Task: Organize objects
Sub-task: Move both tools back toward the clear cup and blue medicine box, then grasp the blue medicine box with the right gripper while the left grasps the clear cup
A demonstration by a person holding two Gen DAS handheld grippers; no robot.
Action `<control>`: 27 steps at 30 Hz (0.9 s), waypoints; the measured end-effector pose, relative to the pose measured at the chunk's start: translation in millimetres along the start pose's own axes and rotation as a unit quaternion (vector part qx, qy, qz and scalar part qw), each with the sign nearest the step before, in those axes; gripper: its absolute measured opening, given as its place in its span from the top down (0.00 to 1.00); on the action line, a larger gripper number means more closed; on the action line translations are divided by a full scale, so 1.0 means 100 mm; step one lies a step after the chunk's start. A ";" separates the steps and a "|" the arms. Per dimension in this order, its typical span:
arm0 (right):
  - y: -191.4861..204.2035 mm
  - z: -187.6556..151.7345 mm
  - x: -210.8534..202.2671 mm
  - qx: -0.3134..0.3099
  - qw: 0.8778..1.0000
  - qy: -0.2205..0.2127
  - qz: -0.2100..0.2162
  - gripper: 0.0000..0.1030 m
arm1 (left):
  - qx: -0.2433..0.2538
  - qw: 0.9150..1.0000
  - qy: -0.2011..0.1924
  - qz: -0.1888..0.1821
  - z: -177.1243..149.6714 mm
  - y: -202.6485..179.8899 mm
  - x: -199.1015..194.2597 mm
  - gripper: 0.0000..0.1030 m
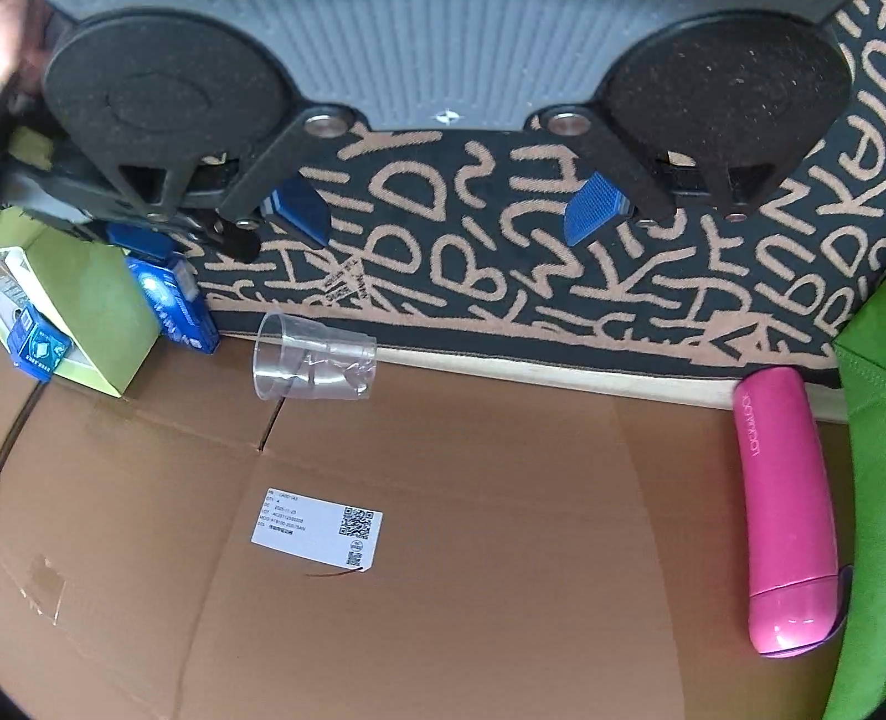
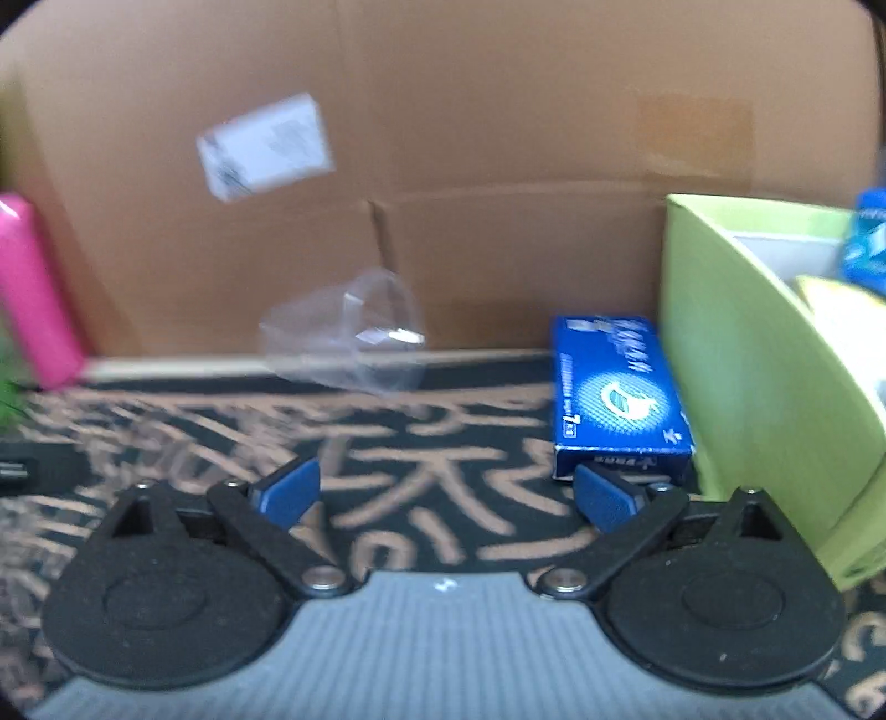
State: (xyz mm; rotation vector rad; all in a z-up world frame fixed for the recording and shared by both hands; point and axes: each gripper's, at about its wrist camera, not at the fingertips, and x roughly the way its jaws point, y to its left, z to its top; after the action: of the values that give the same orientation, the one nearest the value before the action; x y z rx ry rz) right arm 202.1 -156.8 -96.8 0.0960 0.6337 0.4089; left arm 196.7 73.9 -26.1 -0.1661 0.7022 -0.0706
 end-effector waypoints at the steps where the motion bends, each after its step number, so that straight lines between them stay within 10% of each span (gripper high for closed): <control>1: 0.00 -0.01 -0.06 -0.009 0.999 -0.016 0.050 0.10 | -0.001 1.000 0.000 -0.003 0.01 -0.01 0.02 0.09; 3: 0.18 -0.05 -0.22 -0.086 0.992 -0.054 0.076 0.10 | 0.001 1.000 0.003 -0.006 0.02 -0.03 0.04 0.09; 6: 0.36 -0.11 -0.27 -0.137 0.988 -0.068 0.006 0.08 | 0.006 1.000 0.002 -0.006 0.01 -0.05 0.05 0.09; 10: 0.24 -0.02 -0.10 -0.063 0.992 -0.041 -0.105 0.03 | 0.007 1.000 0.008 -0.002 0.01 -0.05 0.09 0.09; 24: 0.11 0.23 0.59 0.058 0.978 0.021 -0.200 0.00 | 0.002 1.000 0.025 -0.005 0.02 -0.03 0.25 0.09; 27: 0.08 0.18 0.54 0.038 0.982 0.016 -0.186 0.22 | -0.001 1.000 0.029 -0.005 0.01 -0.02 0.28 0.09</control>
State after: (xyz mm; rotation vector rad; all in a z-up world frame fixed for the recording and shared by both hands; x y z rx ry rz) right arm 249.3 -127.1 -110.4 0.0421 0.6828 0.0249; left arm 218.4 68.5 -43.3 -0.1702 0.7590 -0.0844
